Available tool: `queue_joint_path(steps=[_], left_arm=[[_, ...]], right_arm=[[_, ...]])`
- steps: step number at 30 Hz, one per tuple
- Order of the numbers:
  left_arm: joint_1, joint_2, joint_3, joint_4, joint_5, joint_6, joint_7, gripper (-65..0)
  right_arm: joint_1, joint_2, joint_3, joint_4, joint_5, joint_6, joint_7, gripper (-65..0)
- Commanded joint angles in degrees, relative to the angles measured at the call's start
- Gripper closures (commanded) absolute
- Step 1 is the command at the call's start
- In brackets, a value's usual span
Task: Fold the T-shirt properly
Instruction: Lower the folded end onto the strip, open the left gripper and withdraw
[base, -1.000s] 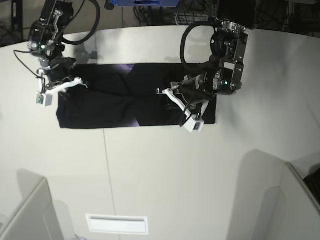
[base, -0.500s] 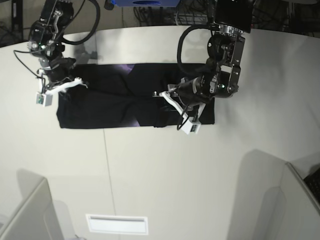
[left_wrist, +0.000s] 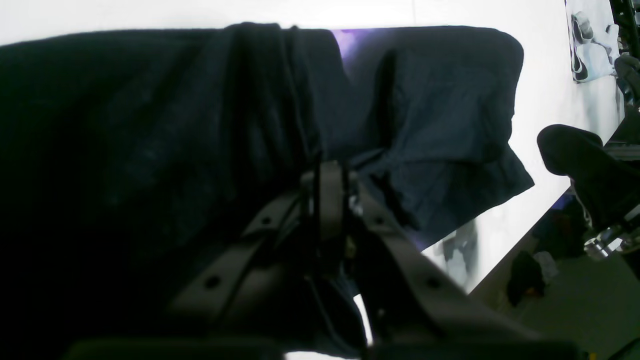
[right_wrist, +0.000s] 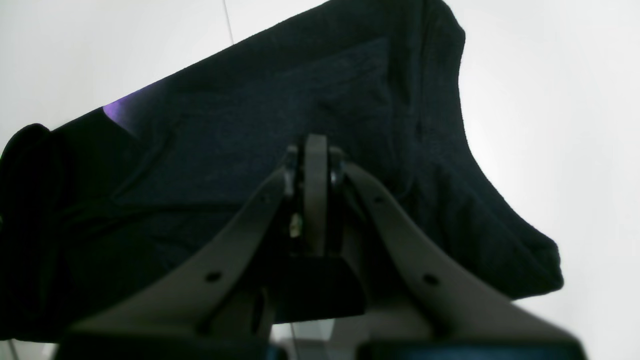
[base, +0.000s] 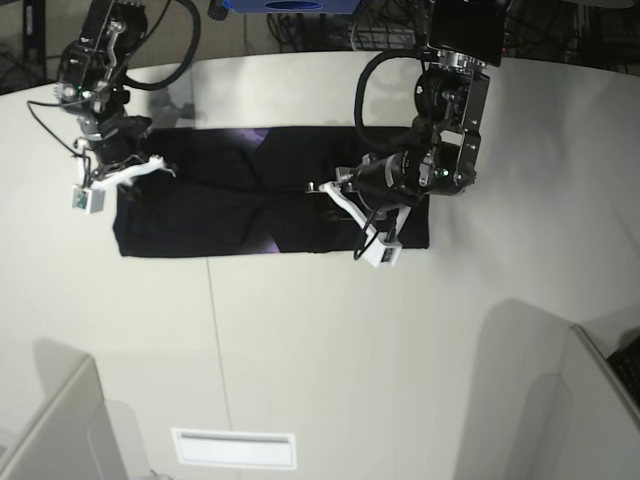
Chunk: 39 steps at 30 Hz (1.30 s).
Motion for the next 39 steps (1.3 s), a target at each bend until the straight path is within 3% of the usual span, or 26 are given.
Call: queue_joint_path(steps=[1,25,26,30,33,36,39], left_arm=[[-0.73,0.28,0.95,1.01,-1.14,-0.36,-0.47,0.0],[-0.99,0.28,2.0,0.84,-1.14,-0.36,-0.74,0.0],[-0.99,0.28,2.0,0.84,-1.14,-0.36,-0.74,-2.5],[-1.08,0.37,2.09,1.19,-1.31,-0.36,-0.83,-28.6],[-1.17,0.45,2.0,2.07,-1.49,-0.36,-0.83,-42.0],[-1.08,0.28,1.74,5.32,-1.58,-0.36,-0.83,-48.4],[0.68,-0.16,-3.54,10.42,-1.58,-0.36,-0.56,-47.2]], right_arm=[[0.41,0.3,0.16,1.08,0.51,0.19,1.25,0.0],[0.24,0.3,0.16,1.0,0.51,0.19,1.25,0.0],[0.24,0.3,0.16,1.0,0.51,0.19,1.25,0.0],[0.24,0.3,0.16,1.0,0.51,0.19,1.25,0.0],[0.41,0.3,0.16,1.0,0.51,0.19,0.99,0.0],[0.59,0.3,-0.1,1.08,0.51,0.19,0.99,0.0],[0.68,0.3,0.07,1.17,0.68,0.19,0.99,0.0]])
